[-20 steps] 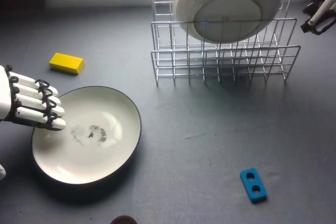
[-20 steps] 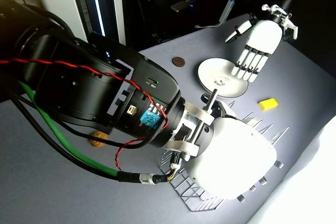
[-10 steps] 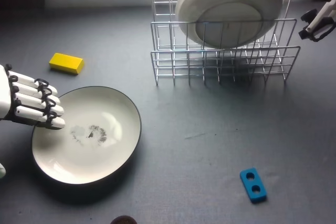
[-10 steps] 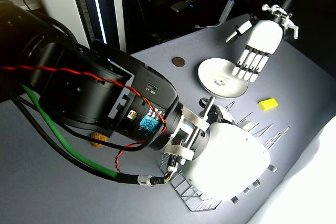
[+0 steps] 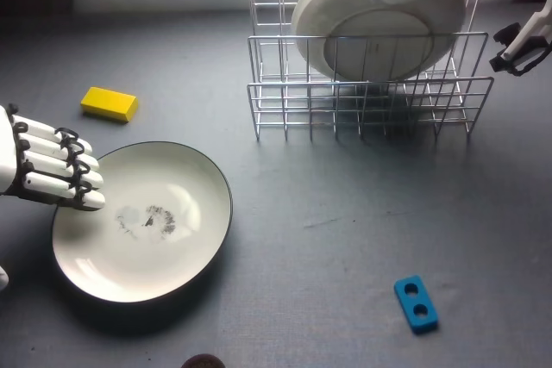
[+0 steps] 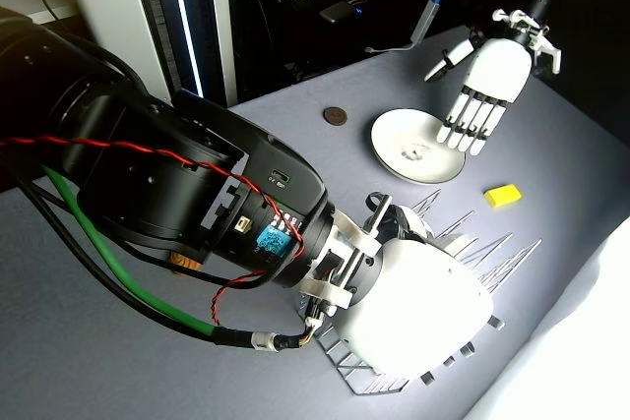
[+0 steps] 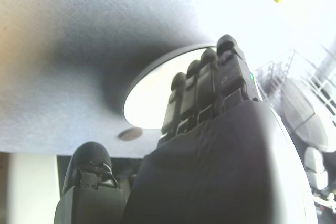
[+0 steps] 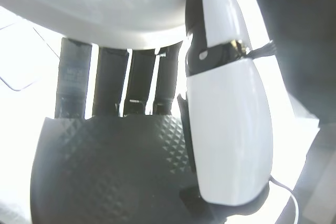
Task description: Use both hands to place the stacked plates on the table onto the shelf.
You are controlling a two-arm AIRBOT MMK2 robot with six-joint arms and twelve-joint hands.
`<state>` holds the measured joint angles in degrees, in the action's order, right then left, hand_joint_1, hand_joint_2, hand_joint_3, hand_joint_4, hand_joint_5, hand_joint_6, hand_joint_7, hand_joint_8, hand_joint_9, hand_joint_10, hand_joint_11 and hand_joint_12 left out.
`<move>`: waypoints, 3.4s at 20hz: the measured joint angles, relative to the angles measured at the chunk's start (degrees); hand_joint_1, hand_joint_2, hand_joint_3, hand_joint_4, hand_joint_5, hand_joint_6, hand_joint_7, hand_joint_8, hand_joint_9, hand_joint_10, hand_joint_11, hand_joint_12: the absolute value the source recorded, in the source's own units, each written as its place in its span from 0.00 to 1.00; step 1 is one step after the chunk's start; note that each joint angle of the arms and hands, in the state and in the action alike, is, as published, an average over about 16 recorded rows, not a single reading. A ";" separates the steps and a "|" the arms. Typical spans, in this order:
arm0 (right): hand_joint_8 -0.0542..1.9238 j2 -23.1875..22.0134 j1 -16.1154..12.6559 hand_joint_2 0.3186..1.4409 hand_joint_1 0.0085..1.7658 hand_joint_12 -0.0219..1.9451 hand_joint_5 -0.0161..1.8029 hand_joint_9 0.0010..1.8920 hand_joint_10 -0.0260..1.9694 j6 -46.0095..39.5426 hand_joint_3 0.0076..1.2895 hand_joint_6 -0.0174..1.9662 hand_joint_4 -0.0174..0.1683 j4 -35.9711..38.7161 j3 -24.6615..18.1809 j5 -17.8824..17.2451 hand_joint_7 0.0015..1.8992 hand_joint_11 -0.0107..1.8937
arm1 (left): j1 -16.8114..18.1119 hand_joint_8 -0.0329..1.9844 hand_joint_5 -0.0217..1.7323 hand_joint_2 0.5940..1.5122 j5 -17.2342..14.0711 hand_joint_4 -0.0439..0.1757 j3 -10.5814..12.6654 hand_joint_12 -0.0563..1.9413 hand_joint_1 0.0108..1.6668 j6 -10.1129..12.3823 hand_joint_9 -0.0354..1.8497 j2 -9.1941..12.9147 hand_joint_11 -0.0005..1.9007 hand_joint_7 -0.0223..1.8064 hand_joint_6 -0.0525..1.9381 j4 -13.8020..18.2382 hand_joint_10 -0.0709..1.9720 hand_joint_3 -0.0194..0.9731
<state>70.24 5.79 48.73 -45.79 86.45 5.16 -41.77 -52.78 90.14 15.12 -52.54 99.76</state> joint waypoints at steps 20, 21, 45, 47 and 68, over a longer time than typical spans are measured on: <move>0.05 0.01 0.21 0.68 0.59 0.62 0.49 0.58 0.02 -0.20 0.01 0.23 0.07 -0.22 0.01 0.19 0.58 0.39 | 0.02 0.02 0.02 0.57 0.07 0.20 0.43 0.02 0.00 -0.03 0.02 -0.12 0.01 0.02 0.03 0.01 0.04 0.04; 0.04 0.01 0.22 0.68 0.58 0.62 0.49 0.57 0.02 -0.21 0.01 0.20 0.07 -0.23 0.01 0.22 0.57 0.38 | 0.03 0.02 0.02 0.57 0.07 0.20 0.43 0.02 0.00 -0.03 0.02 -0.12 0.01 0.02 0.03 0.01 0.04 0.04; 0.04 -0.10 -0.84 0.68 0.51 0.70 0.33 0.40 0.03 -1.36 0.00 0.03 0.07 -0.23 0.00 2.10 0.35 0.16 | 0.05 0.02 0.02 0.57 0.08 0.20 0.43 0.02 0.00 -0.03 0.02 -0.12 0.01 0.02 0.03 0.09 0.04 0.04; 0.04 -0.15 -1.10 0.69 0.50 0.71 0.31 0.38 0.03 -1.45 0.00 0.02 0.07 -0.22 -0.05 2.21 0.34 0.13 | 0.05 0.02 0.02 0.57 0.08 0.20 0.43 0.02 0.00 -0.03 0.02 -0.12 0.01 0.02 0.03 0.11 0.04 0.04; 0.04 -4.45 -7.47 0.69 0.48 0.71 0.29 0.33 0.03 9.51 0.01 0.03 0.07 15.28 -11.40 -6.05 0.33 0.08 | -0.23 0.02 0.02 0.57 0.18 0.20 0.44 0.02 0.00 -0.04 0.02 -0.17 0.01 0.02 0.03 0.11 0.03 0.04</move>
<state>65.79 -1.68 58.24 -30.51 75.04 -0.88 -41.99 -52.60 90.58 15.08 -52.71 99.86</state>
